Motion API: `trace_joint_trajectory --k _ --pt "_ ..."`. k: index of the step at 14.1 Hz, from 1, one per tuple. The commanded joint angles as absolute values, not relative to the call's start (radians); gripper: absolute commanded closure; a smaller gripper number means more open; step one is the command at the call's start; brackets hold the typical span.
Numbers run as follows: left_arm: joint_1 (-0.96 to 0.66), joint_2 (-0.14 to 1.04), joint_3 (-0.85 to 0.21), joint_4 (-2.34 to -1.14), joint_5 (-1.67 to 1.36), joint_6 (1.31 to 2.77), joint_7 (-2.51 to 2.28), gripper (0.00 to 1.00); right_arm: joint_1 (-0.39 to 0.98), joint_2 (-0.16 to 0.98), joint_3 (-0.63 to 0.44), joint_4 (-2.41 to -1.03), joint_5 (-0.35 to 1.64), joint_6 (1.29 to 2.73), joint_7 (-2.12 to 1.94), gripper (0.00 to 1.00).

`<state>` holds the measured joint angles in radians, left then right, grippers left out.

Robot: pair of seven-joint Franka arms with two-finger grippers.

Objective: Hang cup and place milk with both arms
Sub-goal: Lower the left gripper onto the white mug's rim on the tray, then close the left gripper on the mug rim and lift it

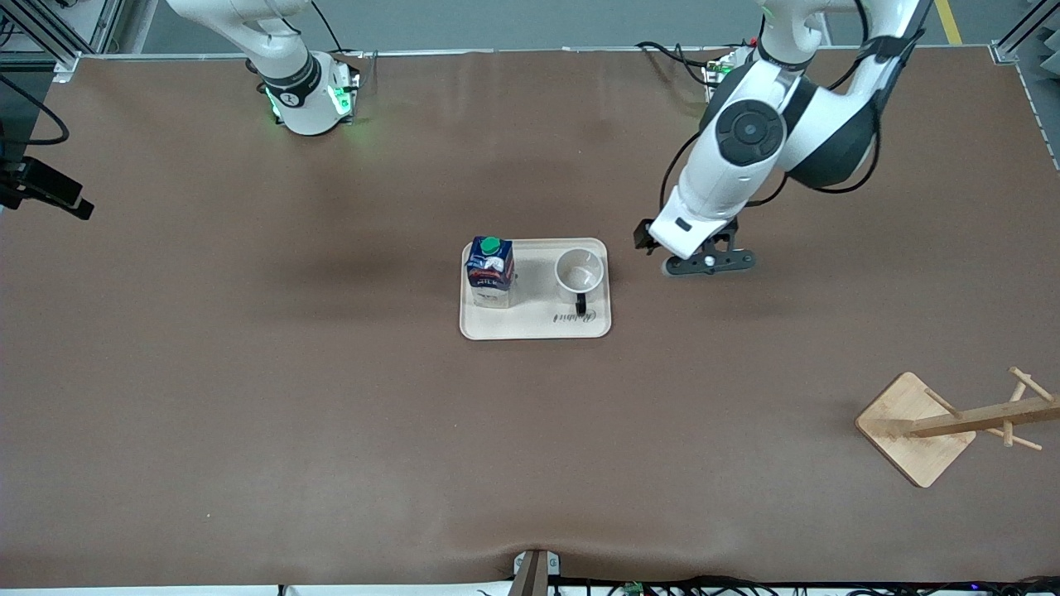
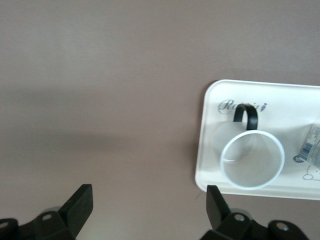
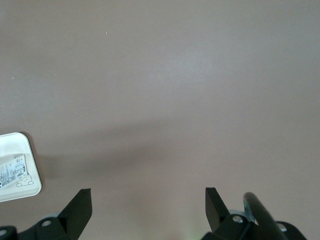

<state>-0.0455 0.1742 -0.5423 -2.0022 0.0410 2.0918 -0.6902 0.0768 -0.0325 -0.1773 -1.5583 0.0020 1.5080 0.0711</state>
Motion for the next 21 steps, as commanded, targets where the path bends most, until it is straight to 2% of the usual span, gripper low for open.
trace_joint_trajectory --k 1,8,9,11,13,15,18,21 --pt "-0.090 0.241 -0.546 -2.003 0.061 2.170 -0.753 0.03 0.072 -0.017 -0.172 -1.531 -0.002 1.497 0.077 0.00" --pt "-0.172 0.437 -0.546 -1.974 0.214 2.307 -0.912 0.23 0.083 0.007 -0.170 -1.539 -0.002 1.509 0.074 0.00" --pt "-0.173 0.472 -0.546 -1.962 0.244 2.312 -0.931 0.28 0.084 0.049 -0.172 -1.531 -0.002 1.505 0.075 0.00" --pt "-0.199 0.527 -0.546 -1.928 0.294 2.313 -0.986 0.39 0.081 0.052 -0.170 -1.531 -0.002 1.509 0.074 0.00" --pt "-0.215 0.577 -0.545 -1.892 0.331 2.313 -1.031 0.60 0.084 0.052 -0.170 -1.529 -0.002 1.509 0.074 0.00" --pt "-0.216 0.612 -0.545 -1.868 0.354 2.313 -1.048 1.00 0.083 0.054 -0.170 -1.529 -0.002 1.511 0.074 0.00" --pt "-0.209 0.597 -0.545 -1.858 0.371 2.296 -1.043 1.00 0.086 0.060 -0.170 -1.529 -0.002 1.511 0.074 0.00" --pt "-0.190 0.485 -0.546 -1.849 0.374 2.183 -0.982 1.00 0.097 0.066 -0.169 -1.531 -0.002 1.508 0.075 0.00"
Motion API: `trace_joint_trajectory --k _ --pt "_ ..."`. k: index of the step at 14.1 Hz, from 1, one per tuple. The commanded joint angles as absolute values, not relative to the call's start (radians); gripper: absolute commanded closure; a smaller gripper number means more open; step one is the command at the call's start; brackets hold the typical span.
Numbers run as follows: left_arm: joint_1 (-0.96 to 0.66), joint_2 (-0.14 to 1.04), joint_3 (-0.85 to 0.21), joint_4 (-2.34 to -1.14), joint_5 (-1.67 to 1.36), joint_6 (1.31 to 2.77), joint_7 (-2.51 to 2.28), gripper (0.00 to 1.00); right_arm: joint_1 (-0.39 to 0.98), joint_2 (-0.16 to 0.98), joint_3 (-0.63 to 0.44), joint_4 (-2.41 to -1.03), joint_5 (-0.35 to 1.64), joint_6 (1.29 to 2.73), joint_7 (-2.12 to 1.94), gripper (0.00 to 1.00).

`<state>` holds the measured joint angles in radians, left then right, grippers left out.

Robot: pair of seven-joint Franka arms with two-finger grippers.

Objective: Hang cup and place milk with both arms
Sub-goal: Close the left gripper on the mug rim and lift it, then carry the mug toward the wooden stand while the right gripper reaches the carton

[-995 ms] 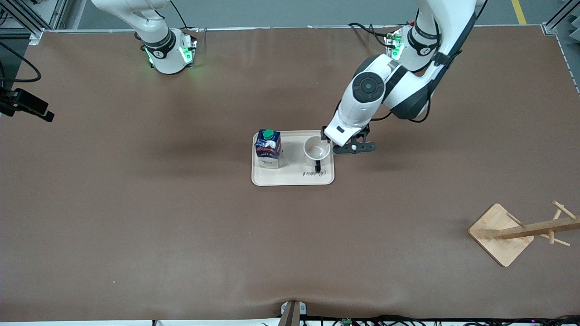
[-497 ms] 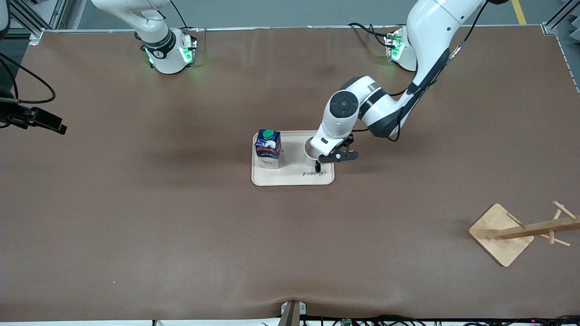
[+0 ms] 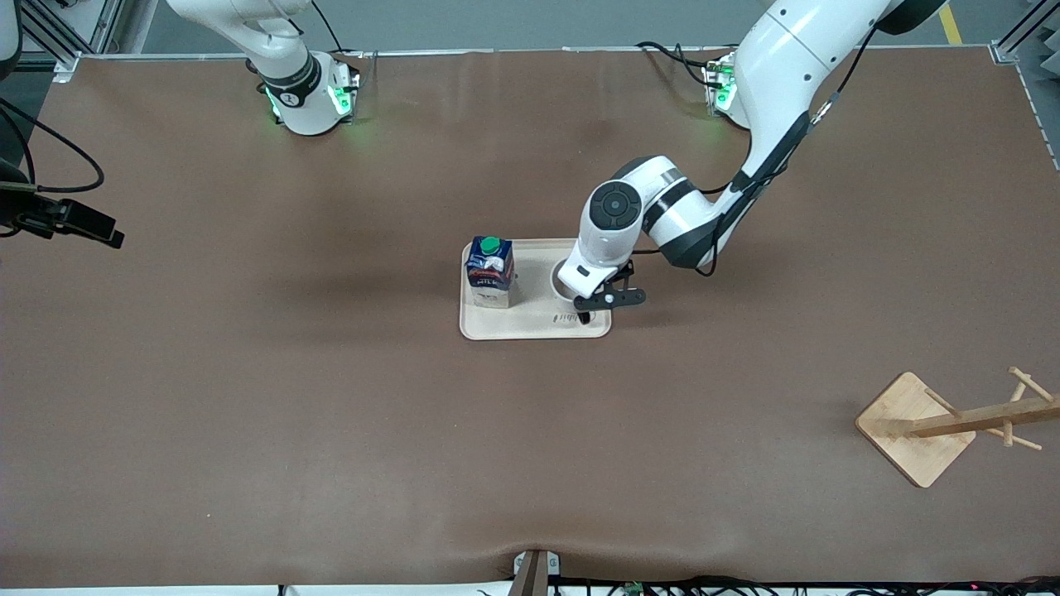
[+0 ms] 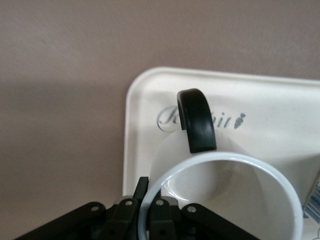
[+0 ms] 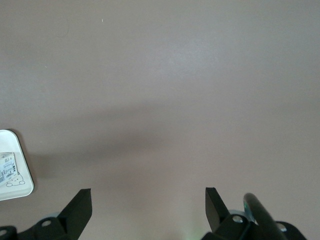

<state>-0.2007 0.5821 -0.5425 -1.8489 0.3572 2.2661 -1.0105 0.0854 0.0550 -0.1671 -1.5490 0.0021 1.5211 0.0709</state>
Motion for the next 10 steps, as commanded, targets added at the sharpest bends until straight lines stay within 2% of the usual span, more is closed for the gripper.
trace_joint_trajectory --k 1,5,6,10 --pt "-0.177 0.445 -0.545 -1.841 0.364 2.156 -0.941 1.00 0.097 0.066 -0.169 -1.532 -0.002 1.506 0.080 0.00" --pt "-0.104 0.342 -0.551 -1.792 0.353 2.015 -0.813 1.00 0.095 0.077 -0.169 -1.587 0.090 1.506 0.083 0.00" --pt "-0.100 0.327 -0.548 -1.763 0.351 1.962 -0.780 1.00 0.109 0.116 -0.167 -1.595 0.113 1.494 0.089 0.00" --pt "0.021 0.272 -0.549 -1.692 0.350 1.800 -0.531 1.00 0.239 0.121 -0.163 -1.611 0.253 1.450 0.310 0.00"
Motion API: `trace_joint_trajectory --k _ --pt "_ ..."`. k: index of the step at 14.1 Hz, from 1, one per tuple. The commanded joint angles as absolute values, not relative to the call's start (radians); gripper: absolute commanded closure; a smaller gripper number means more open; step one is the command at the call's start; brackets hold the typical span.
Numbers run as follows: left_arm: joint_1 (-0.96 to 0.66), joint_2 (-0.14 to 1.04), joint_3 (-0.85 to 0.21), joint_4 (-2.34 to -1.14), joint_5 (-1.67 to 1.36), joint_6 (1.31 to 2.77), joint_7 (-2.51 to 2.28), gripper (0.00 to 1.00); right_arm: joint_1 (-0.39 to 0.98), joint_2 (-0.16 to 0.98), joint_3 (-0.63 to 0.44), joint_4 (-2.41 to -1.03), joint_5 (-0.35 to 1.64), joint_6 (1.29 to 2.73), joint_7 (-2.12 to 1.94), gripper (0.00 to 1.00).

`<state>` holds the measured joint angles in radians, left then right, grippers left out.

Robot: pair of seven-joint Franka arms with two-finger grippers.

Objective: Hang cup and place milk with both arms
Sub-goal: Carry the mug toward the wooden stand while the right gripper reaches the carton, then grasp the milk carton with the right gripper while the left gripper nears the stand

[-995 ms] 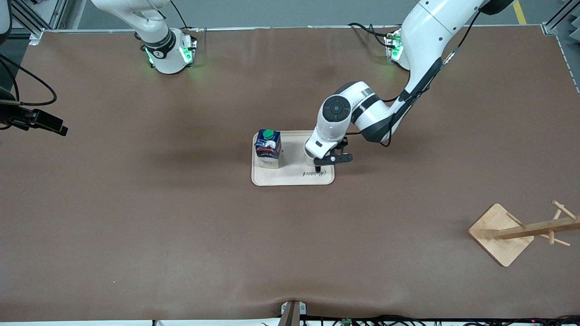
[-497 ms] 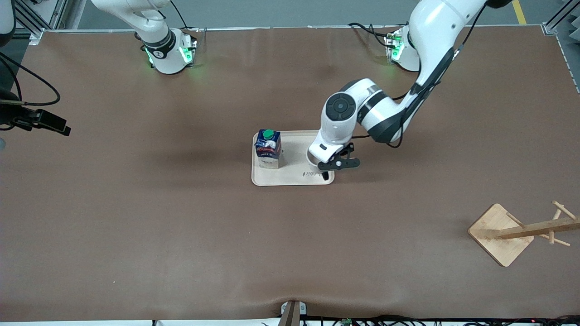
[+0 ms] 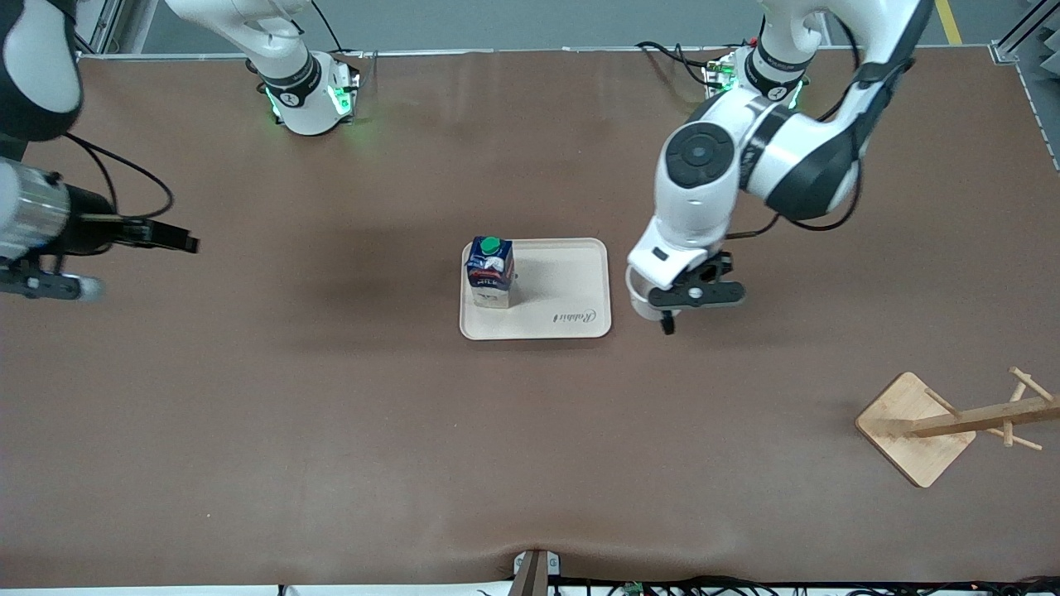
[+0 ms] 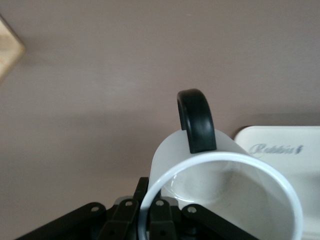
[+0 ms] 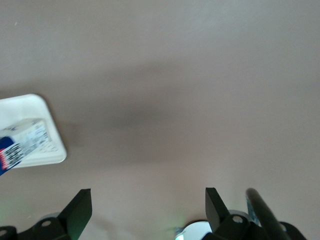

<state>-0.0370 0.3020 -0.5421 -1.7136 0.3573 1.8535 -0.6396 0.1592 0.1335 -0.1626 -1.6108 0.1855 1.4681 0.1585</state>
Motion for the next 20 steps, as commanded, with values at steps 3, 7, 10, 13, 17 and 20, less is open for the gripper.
trace_joint_trajectory --k 3,7,10,13,17,20 --pt "0.147 0.226 -0.548 -1.692 0.315 1.773 -0.327 1.00 0.475 0.135 -0.163 -1.612 0.276 1.576 0.726 0.00" --pt "0.297 0.206 -0.548 -1.671 0.310 1.764 -0.111 1.00 0.701 0.228 -0.164 -1.612 0.265 1.784 1.027 0.00" --pt "0.370 0.215 -0.545 -1.642 0.311 1.766 0.041 1.00 0.823 0.305 -0.167 -1.629 0.188 1.890 1.147 0.00" --pt "0.442 0.230 -0.543 -1.620 0.311 1.775 0.199 1.00 0.890 0.319 -0.167 -1.692 0.069 1.963 1.228 0.00" --pt "0.521 0.253 -0.541 -1.588 0.314 1.790 0.352 1.00 0.910 0.328 -0.166 -1.732 0.018 2.088 1.273 0.00" --pt "0.569 0.276 -0.541 -1.562 0.304 1.808 0.394 1.00 0.931 0.350 -0.166 -1.733 -0.021 2.088 1.282 0.00"
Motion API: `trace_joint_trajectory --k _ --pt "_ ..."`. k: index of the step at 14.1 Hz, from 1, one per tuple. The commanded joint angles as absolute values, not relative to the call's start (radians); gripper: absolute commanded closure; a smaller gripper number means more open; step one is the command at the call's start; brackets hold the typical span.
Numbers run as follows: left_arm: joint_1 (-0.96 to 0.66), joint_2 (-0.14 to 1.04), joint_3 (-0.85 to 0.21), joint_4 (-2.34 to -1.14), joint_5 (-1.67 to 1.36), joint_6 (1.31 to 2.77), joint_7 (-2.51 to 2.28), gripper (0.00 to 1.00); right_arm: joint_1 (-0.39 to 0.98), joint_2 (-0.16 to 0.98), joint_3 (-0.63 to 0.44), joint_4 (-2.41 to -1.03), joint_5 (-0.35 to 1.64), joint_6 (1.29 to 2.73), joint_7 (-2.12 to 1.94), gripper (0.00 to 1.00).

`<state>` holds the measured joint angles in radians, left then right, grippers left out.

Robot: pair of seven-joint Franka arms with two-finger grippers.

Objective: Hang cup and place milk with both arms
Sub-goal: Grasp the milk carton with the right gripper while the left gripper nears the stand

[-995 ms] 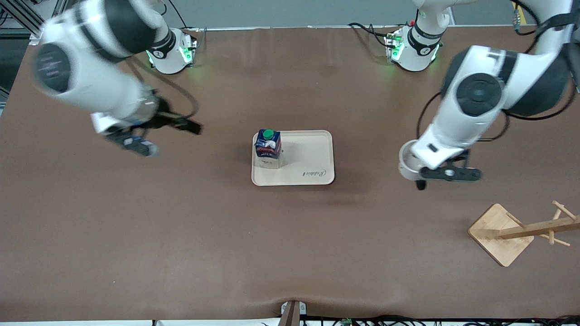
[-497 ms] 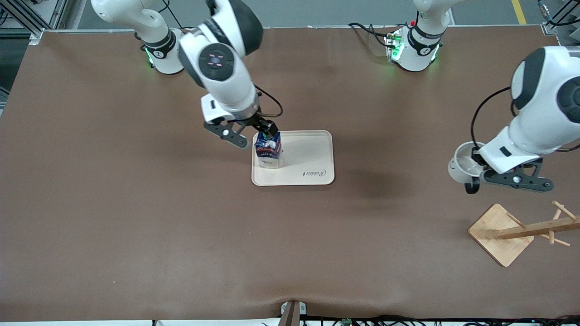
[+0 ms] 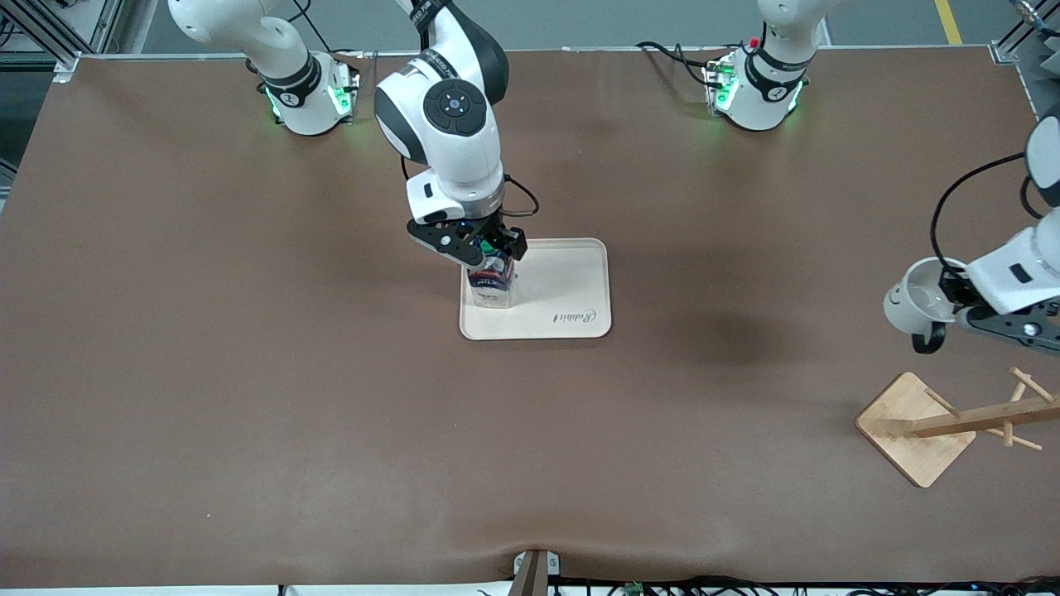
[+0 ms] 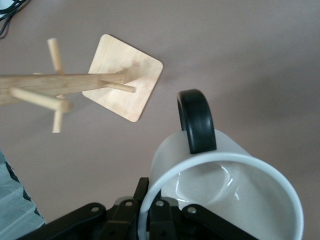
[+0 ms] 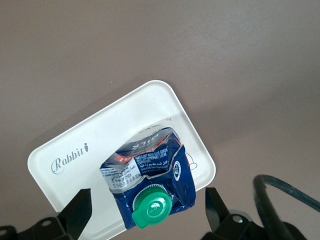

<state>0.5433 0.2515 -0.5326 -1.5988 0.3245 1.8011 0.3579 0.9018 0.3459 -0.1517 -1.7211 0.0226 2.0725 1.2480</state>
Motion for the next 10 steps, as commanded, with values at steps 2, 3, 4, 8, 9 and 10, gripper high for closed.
trace_joint_trajectory --k 2,3,4,8,9,10 --pt "0.586 0.282 -0.541 -1.560 0.304 1.831 0.422 1.00 0.954 0.363 -0.166 -1.739 -0.081 2.083 1.293 0.00" --pt "0.587 0.288 -0.540 -1.554 0.304 1.841 0.423 1.00 0.965 0.376 -0.166 -1.738 -0.100 2.086 1.345 0.00" --pt "0.588 0.291 -0.538 -1.552 0.305 1.842 0.423 1.00 0.966 0.382 -0.166 -1.738 -0.119 2.089 1.374 0.00" --pt "0.594 0.318 -0.538 -1.502 0.305 1.844 0.474 1.00 0.974 0.385 -0.172 -1.730 -0.153 2.082 1.420 0.99" --pt "0.600 0.318 -0.537 -1.500 0.302 1.844 0.488 1.00 0.960 0.384 -0.173 -1.709 -0.152 2.077 1.455 1.00" --pt "0.618 0.319 -0.538 -1.500 0.301 1.844 0.489 1.00 0.945 0.382 -0.173 -1.685 -0.150 2.068 1.475 1.00"
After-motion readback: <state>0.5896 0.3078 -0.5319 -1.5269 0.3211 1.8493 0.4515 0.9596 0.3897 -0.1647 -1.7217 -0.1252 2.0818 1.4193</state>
